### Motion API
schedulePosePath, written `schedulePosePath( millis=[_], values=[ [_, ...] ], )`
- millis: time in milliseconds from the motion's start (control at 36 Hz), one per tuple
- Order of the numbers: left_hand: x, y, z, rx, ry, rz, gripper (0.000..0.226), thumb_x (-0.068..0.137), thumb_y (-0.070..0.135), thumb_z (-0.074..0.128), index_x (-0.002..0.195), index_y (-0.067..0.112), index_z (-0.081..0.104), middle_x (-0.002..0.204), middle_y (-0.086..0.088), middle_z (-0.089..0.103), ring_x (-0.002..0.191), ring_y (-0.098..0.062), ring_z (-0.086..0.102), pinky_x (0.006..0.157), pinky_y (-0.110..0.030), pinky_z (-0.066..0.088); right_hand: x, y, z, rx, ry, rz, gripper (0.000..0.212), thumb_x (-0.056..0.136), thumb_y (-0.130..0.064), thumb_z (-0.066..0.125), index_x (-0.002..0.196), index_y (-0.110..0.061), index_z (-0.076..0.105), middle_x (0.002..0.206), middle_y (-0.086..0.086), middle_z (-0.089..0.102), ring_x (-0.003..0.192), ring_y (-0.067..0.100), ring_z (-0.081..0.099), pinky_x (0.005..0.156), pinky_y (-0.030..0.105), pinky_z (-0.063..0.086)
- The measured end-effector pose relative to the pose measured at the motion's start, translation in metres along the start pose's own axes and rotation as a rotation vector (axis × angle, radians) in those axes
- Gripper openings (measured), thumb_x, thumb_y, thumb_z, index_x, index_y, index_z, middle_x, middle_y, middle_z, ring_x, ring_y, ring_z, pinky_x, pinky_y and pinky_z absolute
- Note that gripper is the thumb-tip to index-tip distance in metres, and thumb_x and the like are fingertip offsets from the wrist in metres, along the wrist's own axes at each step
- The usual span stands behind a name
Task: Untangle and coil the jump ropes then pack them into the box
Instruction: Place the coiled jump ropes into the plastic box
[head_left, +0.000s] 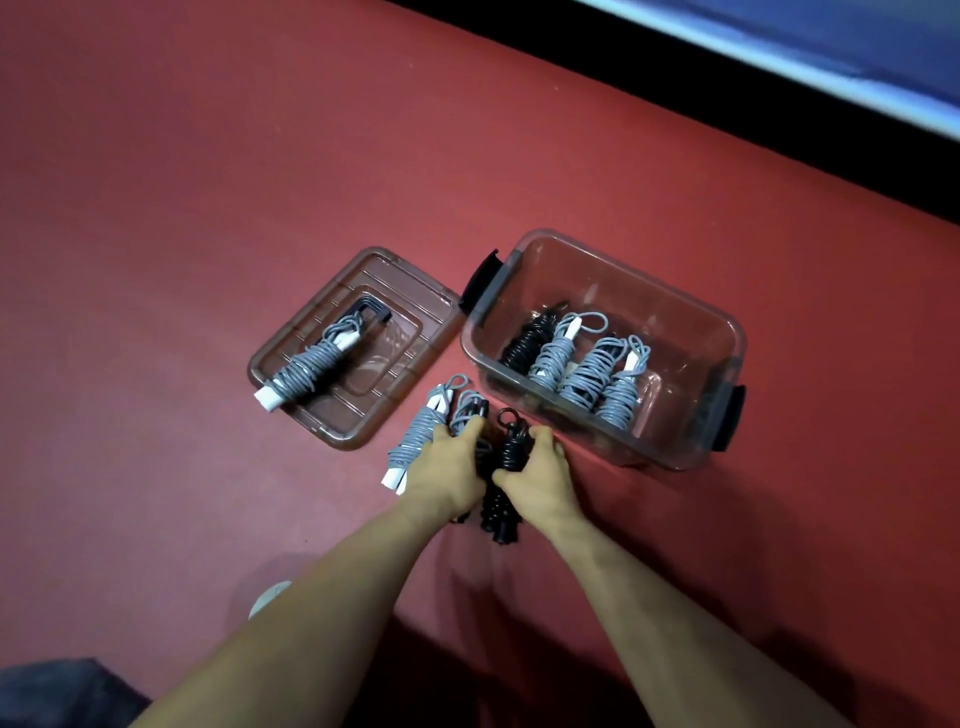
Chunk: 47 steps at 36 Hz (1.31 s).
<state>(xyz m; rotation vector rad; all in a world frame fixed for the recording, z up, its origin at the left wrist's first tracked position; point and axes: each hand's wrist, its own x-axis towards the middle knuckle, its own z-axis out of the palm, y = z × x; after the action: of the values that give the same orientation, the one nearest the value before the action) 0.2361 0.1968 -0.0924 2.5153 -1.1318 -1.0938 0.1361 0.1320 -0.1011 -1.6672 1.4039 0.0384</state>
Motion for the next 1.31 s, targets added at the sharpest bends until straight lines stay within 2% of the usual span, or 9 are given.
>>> schedulePosePath(
  millis=[111, 222, 500, 639, 694, 806, 889, 1194, 1306],
  values=[
    [-0.018, 0.006, -0.016, 0.010, 0.055, -0.046, 0.047, 0.079, 0.028, 0.059, 0.120, 0.028, 0.036, 0.114, -0.011, 0.039, 0.101, -0.036, 0.054, 0.074, -0.038, 0.044, -0.015, -0.011, -0.003, 0.015, -0.021, -0.057, 0.048, 0.070, -0.015, 0.068, 0.115, -0.013, 0.051, 0.115, 0.013, 0.058, 0.110, 0.029, 0.054, 0.090, 0.030, 0.042],
    [-0.043, 0.012, -0.038, 0.035, 0.108, -0.032, 0.051, 0.079, 0.028, 0.059, 0.123, 0.030, 0.034, 0.111, -0.009, 0.037, 0.102, -0.037, 0.052, 0.081, -0.044, 0.049, -0.034, -0.026, -0.013, 0.050, -0.037, -0.125, 0.049, 0.067, -0.012, 0.068, 0.114, -0.017, 0.054, 0.112, 0.010, 0.058, 0.106, 0.026, 0.055, 0.086, 0.028, 0.042],
    [-0.088, 0.018, -0.095, 0.025, 0.268, 0.160, 0.059, 0.077, 0.031, 0.062, 0.130, 0.040, 0.037, 0.110, -0.003, 0.039, 0.104, -0.029, 0.051, 0.078, -0.039, 0.050, -0.068, -0.063, -0.051, 0.179, 0.045, -0.291, 0.050, 0.062, -0.009, 0.076, 0.106, -0.019, 0.054, 0.092, -0.002, 0.055, 0.085, 0.013, 0.051, 0.067, 0.012, 0.035],
    [-0.080, 0.051, -0.114, -0.070, 0.315, 0.249, 0.059, 0.076, 0.032, 0.063, 0.129, 0.043, 0.039, 0.107, -0.002, 0.040, 0.104, -0.027, 0.052, 0.082, -0.043, 0.050, -0.066, -0.077, -0.080, 0.264, 0.163, -0.325, 0.054, 0.057, -0.020, 0.071, 0.107, -0.021, 0.051, 0.095, 0.002, 0.054, 0.087, 0.018, 0.053, 0.078, 0.028, 0.044],
    [-0.068, 0.067, -0.119, -0.063, 0.309, 0.277, 0.061, 0.078, 0.031, 0.063, 0.132, 0.042, 0.039, 0.108, -0.002, 0.041, 0.107, -0.027, 0.051, 0.084, -0.042, 0.049, -0.059, -0.081, -0.094, 0.278, 0.214, -0.319, 0.056, 0.059, -0.020, 0.072, 0.112, -0.022, 0.052, 0.102, 0.003, 0.054, 0.093, 0.017, 0.054, 0.084, 0.035, 0.047],
    [-0.026, 0.097, -0.125, -0.067, 0.278, 0.342, 0.065, 0.078, 0.024, 0.061, 0.137, 0.040, 0.039, 0.116, -0.007, 0.045, 0.115, -0.028, 0.048, 0.090, -0.044, 0.048, -0.032, -0.086, -0.129, 0.283, 0.328, -0.294, 0.051, 0.069, -0.012, 0.074, 0.114, -0.020, 0.051, 0.106, -0.001, 0.049, 0.093, 0.012, 0.048, 0.077, 0.022, 0.034],
    [0.005, 0.112, -0.126, -0.034, 0.253, 0.361, 0.068, 0.079, 0.022, 0.060, 0.139, 0.042, 0.036, 0.122, -0.010, 0.045, 0.118, -0.029, 0.045, 0.090, -0.045, 0.047, -0.006, -0.085, -0.142, 0.293, 0.373, -0.255, 0.050, 0.071, -0.014, 0.073, 0.114, -0.020, 0.051, 0.107, 0.000, 0.047, 0.093, 0.014, 0.046, 0.074, 0.024, 0.032],
    [0.086, 0.104, -0.089, 0.214, 0.054, 0.269, 0.066, 0.087, 0.026, 0.058, 0.144, 0.041, 0.028, 0.125, -0.013, 0.044, 0.119, -0.033, 0.047, 0.094, -0.042, 0.046, 0.063, -0.050, -0.110, 0.241, 0.296, -0.109, 0.053, 0.070, -0.013, 0.077, 0.114, -0.017, 0.049, 0.106, -0.001, 0.046, 0.092, 0.013, 0.046, 0.071, 0.019, 0.028],
    [0.100, 0.098, -0.080, 0.283, 0.000, 0.276, 0.062, 0.090, 0.022, 0.055, 0.144, 0.039, 0.030, 0.123, -0.011, 0.038, 0.118, -0.034, 0.046, 0.094, -0.044, 0.046, 0.081, -0.040, -0.096, 0.235, 0.257, -0.090, 0.054, 0.070, -0.015, 0.079, 0.115, -0.017, 0.049, 0.112, 0.005, 0.053, 0.097, 0.017, 0.055, 0.079, 0.025, 0.041]
  ],
)
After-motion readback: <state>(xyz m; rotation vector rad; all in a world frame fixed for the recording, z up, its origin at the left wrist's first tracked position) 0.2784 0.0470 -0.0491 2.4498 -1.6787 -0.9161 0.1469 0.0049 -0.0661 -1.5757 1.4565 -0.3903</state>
